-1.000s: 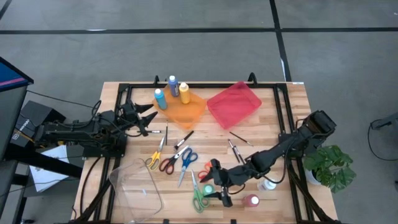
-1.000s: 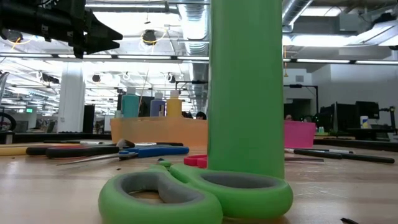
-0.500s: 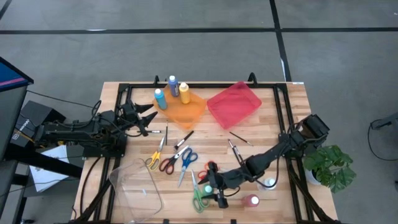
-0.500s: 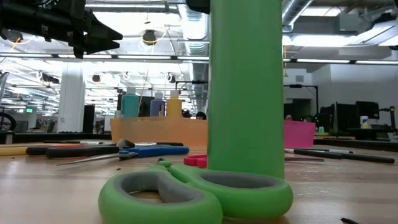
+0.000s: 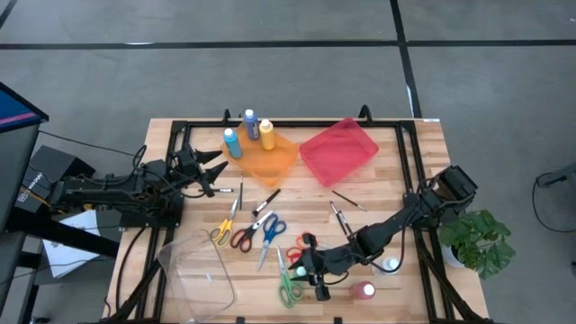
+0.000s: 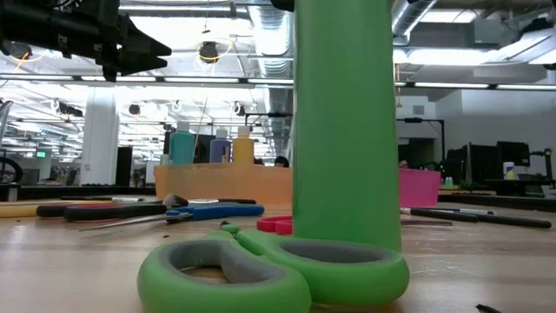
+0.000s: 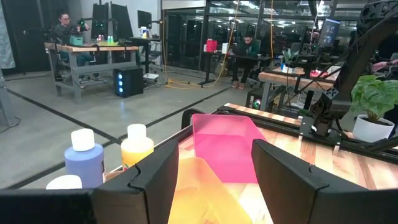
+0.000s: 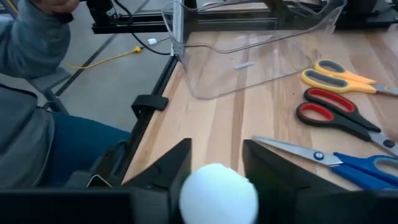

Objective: Pick & Place Paint Supplies
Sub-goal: Put the green paint bottle into the orange bin, then put the white paint bottle into the orange bin

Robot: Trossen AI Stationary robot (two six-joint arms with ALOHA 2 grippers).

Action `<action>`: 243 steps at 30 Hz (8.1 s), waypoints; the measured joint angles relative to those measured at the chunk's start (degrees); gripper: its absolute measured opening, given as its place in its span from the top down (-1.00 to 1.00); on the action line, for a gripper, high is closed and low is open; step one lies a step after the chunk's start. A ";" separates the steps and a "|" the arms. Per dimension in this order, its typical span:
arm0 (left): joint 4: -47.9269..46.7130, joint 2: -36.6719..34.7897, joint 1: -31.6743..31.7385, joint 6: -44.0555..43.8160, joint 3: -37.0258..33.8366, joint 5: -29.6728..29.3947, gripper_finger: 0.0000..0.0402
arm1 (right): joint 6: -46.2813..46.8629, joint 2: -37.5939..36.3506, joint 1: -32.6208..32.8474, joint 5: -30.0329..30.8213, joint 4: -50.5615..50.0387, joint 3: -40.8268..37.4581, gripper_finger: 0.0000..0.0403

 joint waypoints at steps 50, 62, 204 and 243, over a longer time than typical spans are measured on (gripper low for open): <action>0.47 -0.13 0.00 1.74 -0.04 -0.01 0.00 | -17.37 21.11 -45.83 -9.33 -21.81 46.47 0.49; 0.22 -0.13 0.00 1.73 -0.04 0.00 0.00 | -15.86 31.03 -50.34 -11.95 -20.66 53.77 0.48; -1.55 0.00 -0.11 0.63 -0.04 4.87 0.00 | 73.72 -26.51 19.09 -11.96 -83.38 1.77 0.27; -1.53 0.31 -0.11 0.46 -0.04 4.87 0.00 | 92.00 -26.24 11.74 3.52 -92.23 0.85 -0.19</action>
